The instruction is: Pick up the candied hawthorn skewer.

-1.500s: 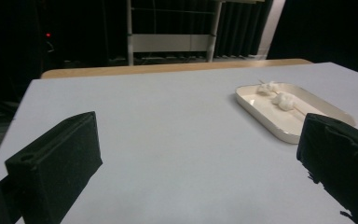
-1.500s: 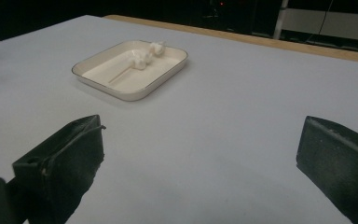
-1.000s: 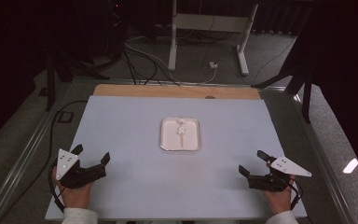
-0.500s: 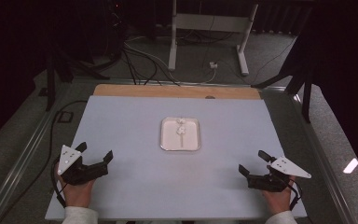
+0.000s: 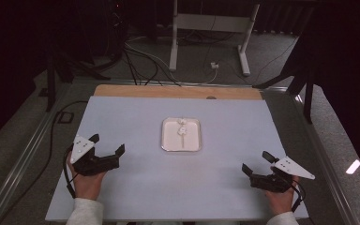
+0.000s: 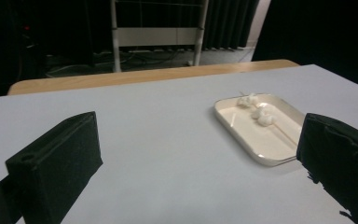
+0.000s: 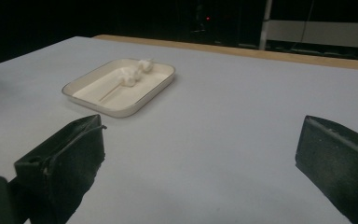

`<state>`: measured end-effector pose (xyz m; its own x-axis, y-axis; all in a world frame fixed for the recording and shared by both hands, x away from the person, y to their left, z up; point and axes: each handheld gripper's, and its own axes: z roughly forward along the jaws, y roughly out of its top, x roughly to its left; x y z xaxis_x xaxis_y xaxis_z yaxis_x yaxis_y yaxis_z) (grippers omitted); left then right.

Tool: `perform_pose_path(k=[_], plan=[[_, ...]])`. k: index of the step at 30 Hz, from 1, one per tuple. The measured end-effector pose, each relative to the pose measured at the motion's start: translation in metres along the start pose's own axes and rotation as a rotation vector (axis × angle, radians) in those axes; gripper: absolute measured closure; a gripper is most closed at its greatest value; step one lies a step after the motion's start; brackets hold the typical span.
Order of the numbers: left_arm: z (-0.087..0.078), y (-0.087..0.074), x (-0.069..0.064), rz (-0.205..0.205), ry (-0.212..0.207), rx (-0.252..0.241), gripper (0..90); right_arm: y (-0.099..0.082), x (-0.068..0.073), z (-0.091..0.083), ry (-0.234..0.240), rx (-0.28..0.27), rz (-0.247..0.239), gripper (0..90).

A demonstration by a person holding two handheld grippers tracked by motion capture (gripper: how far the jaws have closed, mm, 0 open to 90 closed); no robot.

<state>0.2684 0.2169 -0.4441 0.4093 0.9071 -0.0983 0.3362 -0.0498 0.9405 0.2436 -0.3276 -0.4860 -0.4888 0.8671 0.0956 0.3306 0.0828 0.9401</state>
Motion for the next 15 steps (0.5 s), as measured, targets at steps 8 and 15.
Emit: perform_pose_path(k=[8,15], plan=[[0.022,0.005,-0.016,0.004,-0.045,0.016,0.7,0.001,-0.001,0.0,-0.03,0.002,-0.012,1.2],[0.044,0.009,-0.028,-0.002,-0.06,0.049,0.7,0.001,0.001,0.0,-0.037,0.008,-0.035,1.2]])
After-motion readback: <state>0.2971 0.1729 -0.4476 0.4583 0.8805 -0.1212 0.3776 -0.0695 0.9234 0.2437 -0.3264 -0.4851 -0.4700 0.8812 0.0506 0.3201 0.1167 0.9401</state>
